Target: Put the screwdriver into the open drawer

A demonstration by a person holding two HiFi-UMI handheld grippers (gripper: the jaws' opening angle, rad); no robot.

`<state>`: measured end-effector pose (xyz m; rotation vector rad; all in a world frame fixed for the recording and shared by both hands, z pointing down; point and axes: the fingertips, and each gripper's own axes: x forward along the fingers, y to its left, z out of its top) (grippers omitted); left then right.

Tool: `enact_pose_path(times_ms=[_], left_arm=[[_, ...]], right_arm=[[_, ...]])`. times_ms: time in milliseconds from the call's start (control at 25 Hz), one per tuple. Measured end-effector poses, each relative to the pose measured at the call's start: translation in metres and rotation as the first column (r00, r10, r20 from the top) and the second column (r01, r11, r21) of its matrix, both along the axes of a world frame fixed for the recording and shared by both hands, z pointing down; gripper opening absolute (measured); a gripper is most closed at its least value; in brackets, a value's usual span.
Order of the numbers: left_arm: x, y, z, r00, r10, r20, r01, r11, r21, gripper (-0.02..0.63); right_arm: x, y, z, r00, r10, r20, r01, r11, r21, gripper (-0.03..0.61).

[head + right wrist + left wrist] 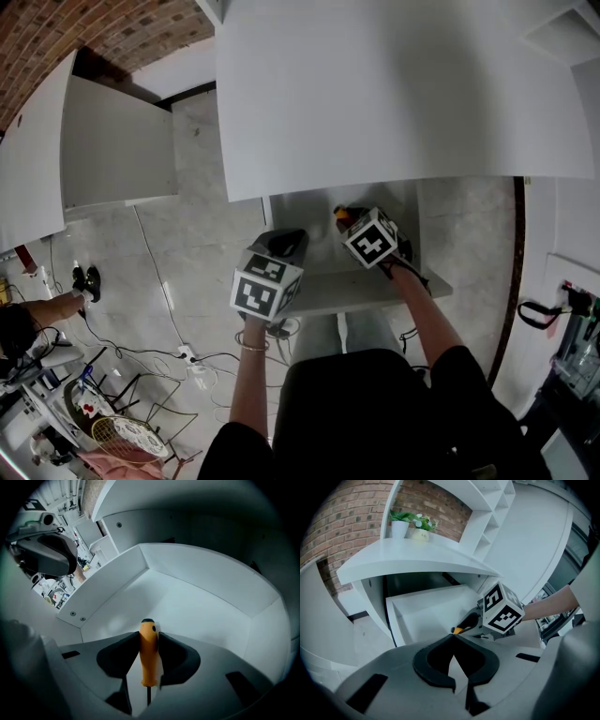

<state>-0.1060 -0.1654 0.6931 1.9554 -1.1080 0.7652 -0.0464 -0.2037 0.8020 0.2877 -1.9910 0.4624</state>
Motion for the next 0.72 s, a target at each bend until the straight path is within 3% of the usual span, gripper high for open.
enact_pose_path(times_ms=[120, 440, 720], left_arm=[[0.002, 0.0, -0.001, 1.0, -0.001, -0.001, 0.001, 1.0, 0.001, 0.009], [0.001, -0.002, -0.01, 1.0, -0.012, -0.001, 0.012, 1.0, 0.012, 0.009], [-0.007, -0.01, -0.033, 0.998, -0.062, 0.009, 0.061, 0.996, 0.072, 0.009]], right_arm=[[-0.001, -0.002, -0.003, 1.0, -0.028, -0.005, 0.028, 0.998, 0.048, 0.121], [-0.003, -0.002, -0.011, 1.0, -0.019, 0.009, 0.019, 0.999, 0.047, 0.146], [-0.006, -0.008, -0.042, 0.998, 0.008, 0.065, -0.011, 0.999, 0.045, 0.138]])
